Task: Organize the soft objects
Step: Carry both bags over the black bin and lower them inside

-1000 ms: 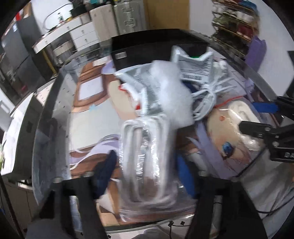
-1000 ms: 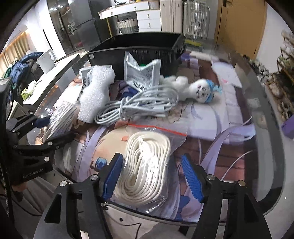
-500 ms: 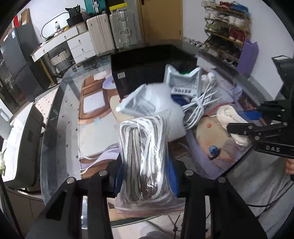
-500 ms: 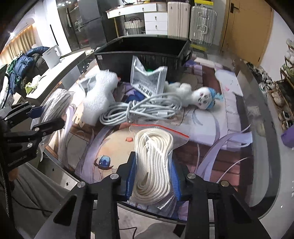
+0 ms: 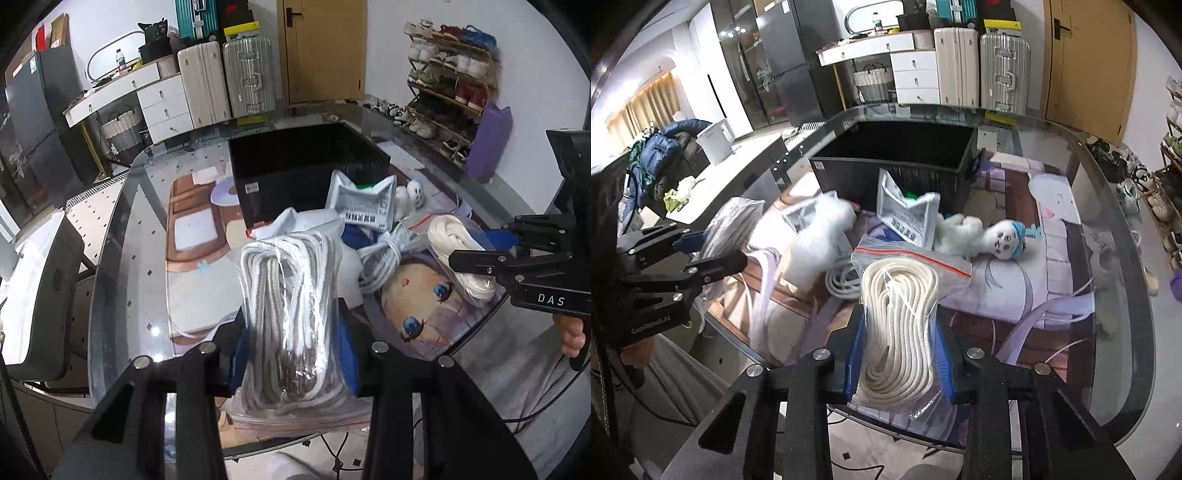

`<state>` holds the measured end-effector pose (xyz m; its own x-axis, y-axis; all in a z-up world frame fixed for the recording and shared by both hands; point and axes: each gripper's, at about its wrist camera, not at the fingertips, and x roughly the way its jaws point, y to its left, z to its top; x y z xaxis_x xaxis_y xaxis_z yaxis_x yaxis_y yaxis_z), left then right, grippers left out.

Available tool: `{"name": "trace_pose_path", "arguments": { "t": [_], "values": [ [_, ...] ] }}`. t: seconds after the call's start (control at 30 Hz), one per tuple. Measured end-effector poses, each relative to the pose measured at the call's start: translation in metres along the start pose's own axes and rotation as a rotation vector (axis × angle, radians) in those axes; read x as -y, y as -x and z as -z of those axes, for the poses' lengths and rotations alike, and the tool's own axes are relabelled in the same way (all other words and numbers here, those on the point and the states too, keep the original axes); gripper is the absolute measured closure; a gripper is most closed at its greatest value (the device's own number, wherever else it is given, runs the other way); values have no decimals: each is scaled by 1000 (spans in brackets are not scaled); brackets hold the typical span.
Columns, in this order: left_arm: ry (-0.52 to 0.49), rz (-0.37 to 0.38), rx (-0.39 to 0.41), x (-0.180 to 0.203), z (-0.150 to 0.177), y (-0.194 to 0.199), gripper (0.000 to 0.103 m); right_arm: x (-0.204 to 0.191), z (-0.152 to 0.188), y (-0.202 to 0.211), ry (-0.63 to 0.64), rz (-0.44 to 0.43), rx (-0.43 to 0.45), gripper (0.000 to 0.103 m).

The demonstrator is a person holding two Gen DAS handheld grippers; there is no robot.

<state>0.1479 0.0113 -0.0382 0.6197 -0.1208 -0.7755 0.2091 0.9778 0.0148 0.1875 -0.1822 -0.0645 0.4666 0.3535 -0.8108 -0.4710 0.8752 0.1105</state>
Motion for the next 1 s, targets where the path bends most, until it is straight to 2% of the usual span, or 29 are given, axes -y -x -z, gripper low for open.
{"name": "trace_pose_path", "arguments": {
  "t": [0.27,0.43,0.57,0.67,0.83,1.0],
  "values": [
    [1,5,39,4,-12,11,63,-7,-17,21,5,-33,76,69],
    [14,5,98,-1,-35,24,63,-14,-40,43,32,-17,184,69],
    [30,-14,177,-6,-58,35,63,-23,-64,57,57,-5,284,69],
    [34,-15,210,-6,-71,37,63,-29,-79,63,68,6,330,69],
    [47,-19,266,-14,-92,33,64,-29,-103,61,66,22,371,69],
    [79,-1,289,-30,-111,14,63,-22,-132,47,47,32,388,69]
  ]
}}
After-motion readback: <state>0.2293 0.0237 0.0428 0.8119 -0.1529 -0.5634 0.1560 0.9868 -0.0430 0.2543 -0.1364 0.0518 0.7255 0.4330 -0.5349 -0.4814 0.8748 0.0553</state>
